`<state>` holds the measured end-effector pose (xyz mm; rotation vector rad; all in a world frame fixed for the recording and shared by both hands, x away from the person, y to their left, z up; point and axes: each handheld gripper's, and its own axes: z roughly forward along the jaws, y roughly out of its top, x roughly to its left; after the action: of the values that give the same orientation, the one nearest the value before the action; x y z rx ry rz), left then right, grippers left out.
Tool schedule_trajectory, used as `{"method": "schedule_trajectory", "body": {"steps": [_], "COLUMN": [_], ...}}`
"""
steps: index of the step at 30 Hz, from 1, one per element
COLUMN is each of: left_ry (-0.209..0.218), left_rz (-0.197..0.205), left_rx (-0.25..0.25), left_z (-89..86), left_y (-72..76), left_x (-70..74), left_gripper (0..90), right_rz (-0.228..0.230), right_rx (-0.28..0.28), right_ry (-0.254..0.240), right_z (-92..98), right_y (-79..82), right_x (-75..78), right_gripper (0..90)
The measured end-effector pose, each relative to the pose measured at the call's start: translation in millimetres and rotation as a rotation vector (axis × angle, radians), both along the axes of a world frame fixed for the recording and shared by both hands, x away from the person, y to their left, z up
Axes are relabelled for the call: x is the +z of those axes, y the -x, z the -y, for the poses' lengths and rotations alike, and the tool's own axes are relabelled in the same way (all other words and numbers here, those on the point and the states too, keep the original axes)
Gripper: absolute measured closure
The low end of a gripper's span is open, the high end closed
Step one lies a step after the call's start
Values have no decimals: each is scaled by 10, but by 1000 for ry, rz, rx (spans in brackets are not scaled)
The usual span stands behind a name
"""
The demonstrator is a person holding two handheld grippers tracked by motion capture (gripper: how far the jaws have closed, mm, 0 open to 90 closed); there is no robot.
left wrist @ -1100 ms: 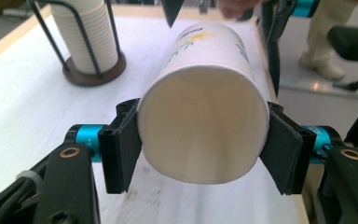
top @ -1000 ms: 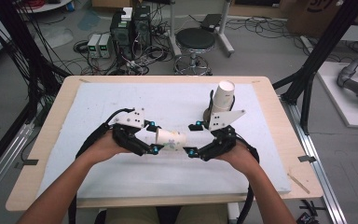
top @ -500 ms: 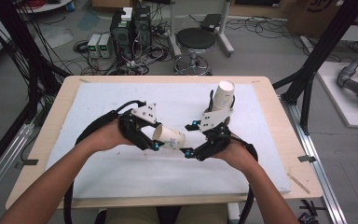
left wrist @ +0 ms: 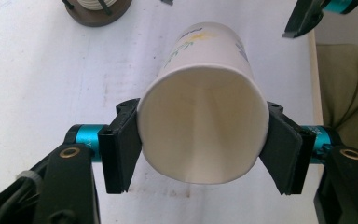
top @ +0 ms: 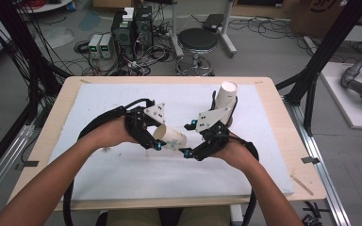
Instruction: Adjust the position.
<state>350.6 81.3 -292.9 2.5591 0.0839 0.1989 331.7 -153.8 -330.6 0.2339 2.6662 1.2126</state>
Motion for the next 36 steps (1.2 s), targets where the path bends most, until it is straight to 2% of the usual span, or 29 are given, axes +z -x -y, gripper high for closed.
{"method": "schedule_trajectory", "body": {"steps": [3, 6, 14, 23, 26, 32, 36], "left_ry": [-39, -63, -103, -103, -104, -105, -67], "left_rz": [7, 9, -5, -14, -17, -14, -24], "left_rx": [-4, -14, -23, -32, -32, -36, -27], "left_z": [25, 56, 116, 151, 165, 193, 172], "left_y": [-5, -4, 4, 1, 7, 24, 15], "left_x": [8, 14, -12, -41, -46, -53, -68], "left_gripper": [351, 351, 351, 351, 352, 357, 324], "right_rz": [10, 8, 3, -13, -27, -26, -35], "right_rx": [2, 8, 17, 40, 54, 58, 55], "right_ry": [32, 43, 85, 133, 140, 159, 149], "right_z": [-54, -98, -216, -325, -340, -372, -362], "right_y": [-12, -23, -57, -91, -98, -94, -99], "right_x": [-11, -21, -55, -136, -149, -180, -188], "right_gripper": [212, 212, 217, 299, 369, 388, 392]}}
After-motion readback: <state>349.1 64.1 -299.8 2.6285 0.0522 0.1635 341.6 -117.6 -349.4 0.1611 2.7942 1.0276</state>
